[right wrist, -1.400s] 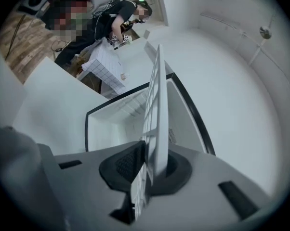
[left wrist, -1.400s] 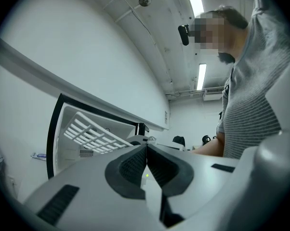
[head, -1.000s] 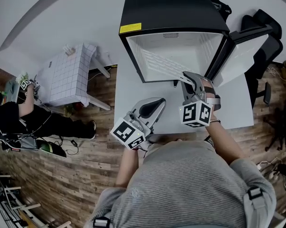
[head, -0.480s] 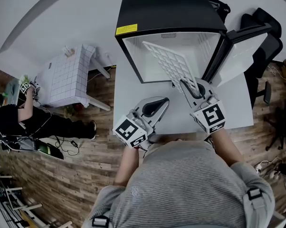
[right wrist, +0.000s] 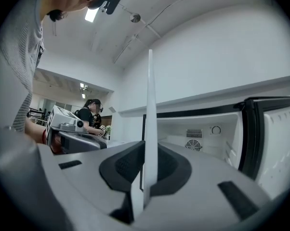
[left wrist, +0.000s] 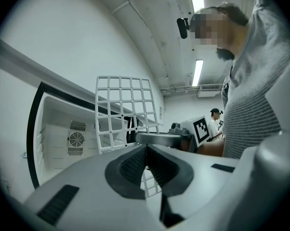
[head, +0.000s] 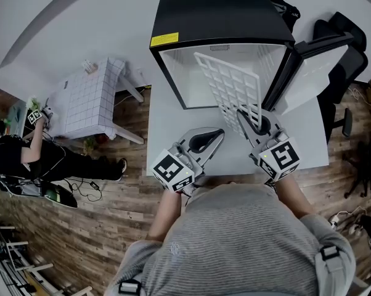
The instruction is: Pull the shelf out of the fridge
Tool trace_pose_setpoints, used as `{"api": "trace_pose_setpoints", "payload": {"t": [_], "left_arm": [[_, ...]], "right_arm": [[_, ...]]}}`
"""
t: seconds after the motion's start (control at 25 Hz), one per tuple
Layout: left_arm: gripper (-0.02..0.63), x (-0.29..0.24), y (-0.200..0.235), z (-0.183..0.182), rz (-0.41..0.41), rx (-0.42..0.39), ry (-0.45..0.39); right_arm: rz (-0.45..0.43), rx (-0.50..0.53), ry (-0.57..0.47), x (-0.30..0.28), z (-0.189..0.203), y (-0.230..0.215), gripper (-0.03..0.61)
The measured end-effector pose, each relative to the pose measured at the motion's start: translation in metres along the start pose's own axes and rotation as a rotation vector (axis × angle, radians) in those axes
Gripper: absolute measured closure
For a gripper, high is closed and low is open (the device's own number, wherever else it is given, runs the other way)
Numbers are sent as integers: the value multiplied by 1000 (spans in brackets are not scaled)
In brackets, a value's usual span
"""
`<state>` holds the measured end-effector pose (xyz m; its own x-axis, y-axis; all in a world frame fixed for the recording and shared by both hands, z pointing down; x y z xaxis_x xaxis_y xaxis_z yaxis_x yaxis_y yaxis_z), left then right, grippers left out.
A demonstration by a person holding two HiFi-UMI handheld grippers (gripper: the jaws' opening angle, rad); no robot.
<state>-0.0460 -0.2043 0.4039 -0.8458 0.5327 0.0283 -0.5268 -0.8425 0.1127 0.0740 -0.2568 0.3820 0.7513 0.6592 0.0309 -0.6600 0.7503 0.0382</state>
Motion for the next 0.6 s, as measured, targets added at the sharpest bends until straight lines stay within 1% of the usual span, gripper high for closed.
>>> {"api": "trace_pose_setpoints", "payload": {"t": [0.6], "left_arm": [[601,-10,-2,-1,29,-7,4]], "right_arm": [[-1,-51,-30,6,-5,-5,543]]}}
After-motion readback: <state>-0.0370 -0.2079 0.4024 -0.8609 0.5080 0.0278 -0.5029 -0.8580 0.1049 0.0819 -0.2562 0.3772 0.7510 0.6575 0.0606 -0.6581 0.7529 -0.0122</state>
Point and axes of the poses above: the fingertips, and each gripper's own axes: x backward along the fingers, y to its left, z out of its underside, the point moved 5 cm from there along x, backward along the fingers, and after that the axes turned 2 degrees about z, right-handed, at the moved point
